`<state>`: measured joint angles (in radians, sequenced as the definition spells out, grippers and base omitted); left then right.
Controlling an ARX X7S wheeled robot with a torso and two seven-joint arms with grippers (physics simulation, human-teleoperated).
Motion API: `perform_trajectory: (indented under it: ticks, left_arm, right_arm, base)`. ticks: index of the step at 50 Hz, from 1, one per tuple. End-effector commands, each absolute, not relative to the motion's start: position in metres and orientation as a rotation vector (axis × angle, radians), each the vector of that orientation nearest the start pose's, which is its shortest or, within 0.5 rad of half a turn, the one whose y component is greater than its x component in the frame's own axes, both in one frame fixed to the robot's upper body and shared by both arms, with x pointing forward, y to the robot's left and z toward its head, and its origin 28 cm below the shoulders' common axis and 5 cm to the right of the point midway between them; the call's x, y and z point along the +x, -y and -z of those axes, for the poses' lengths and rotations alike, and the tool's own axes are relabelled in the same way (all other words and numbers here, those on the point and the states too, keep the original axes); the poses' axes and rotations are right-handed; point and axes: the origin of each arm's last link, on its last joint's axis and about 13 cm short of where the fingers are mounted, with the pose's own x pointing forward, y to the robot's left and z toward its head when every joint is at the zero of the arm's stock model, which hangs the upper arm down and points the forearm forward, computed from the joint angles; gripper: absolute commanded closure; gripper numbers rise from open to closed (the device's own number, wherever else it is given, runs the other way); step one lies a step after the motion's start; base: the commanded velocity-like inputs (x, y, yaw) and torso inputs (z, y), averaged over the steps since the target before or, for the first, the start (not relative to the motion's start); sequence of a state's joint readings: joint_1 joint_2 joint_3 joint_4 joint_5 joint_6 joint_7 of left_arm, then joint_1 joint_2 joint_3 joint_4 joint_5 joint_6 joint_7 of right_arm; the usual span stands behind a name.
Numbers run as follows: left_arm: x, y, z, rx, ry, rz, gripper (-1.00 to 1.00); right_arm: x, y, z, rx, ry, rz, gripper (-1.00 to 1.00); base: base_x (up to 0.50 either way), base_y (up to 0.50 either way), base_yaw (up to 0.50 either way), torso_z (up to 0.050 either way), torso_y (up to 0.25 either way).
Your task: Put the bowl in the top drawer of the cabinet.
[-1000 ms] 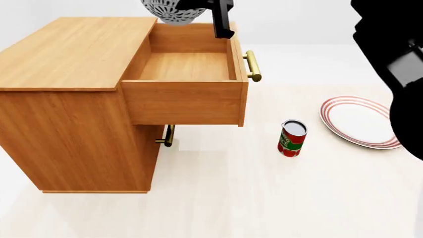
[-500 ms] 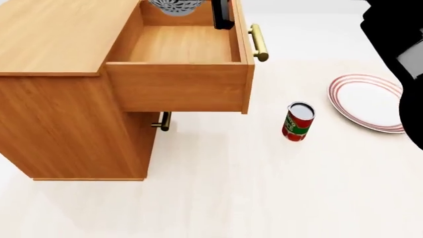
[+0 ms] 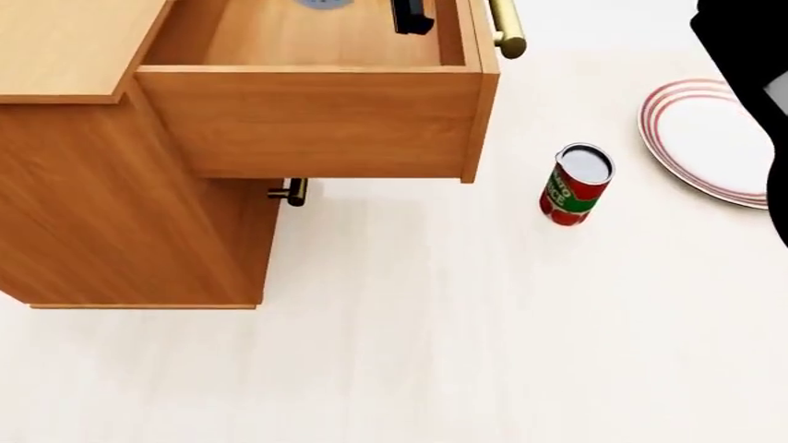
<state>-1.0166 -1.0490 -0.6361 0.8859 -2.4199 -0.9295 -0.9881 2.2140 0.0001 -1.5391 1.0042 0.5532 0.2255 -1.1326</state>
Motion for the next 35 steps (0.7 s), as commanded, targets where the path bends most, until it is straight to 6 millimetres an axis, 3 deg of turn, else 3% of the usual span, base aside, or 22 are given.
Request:
perform_trajectory:
  ticks: [1,24,35]
  left_arm:
    - [0.072,-0.28,-0.341,-0.022,0.566,0.391,-1.0]
    - [0.066,-0.28,-0.341,-0.031,0.566,0.4,-1.0]
    - [0.069,-0.281,-0.339,-0.036,0.566,0.398,-1.0]
  right_arm:
    - [0.347,0.024,-0.529,-1.369,0.0,-1.01,-1.0]
    - [0.342,0.026,-0.535,-1.357,-0.004,-1.018,-1.0]
    - [0.337,0.03,-0.546,-1.329,0.052,-1.045,-1.0]
  base:
    - [0.0,0.0,0.0,0.0,0.0]
    - [0.0,0.0,0.0,0.0,0.0]
    - [0.0,0.0,0.0,0.0,0.245]
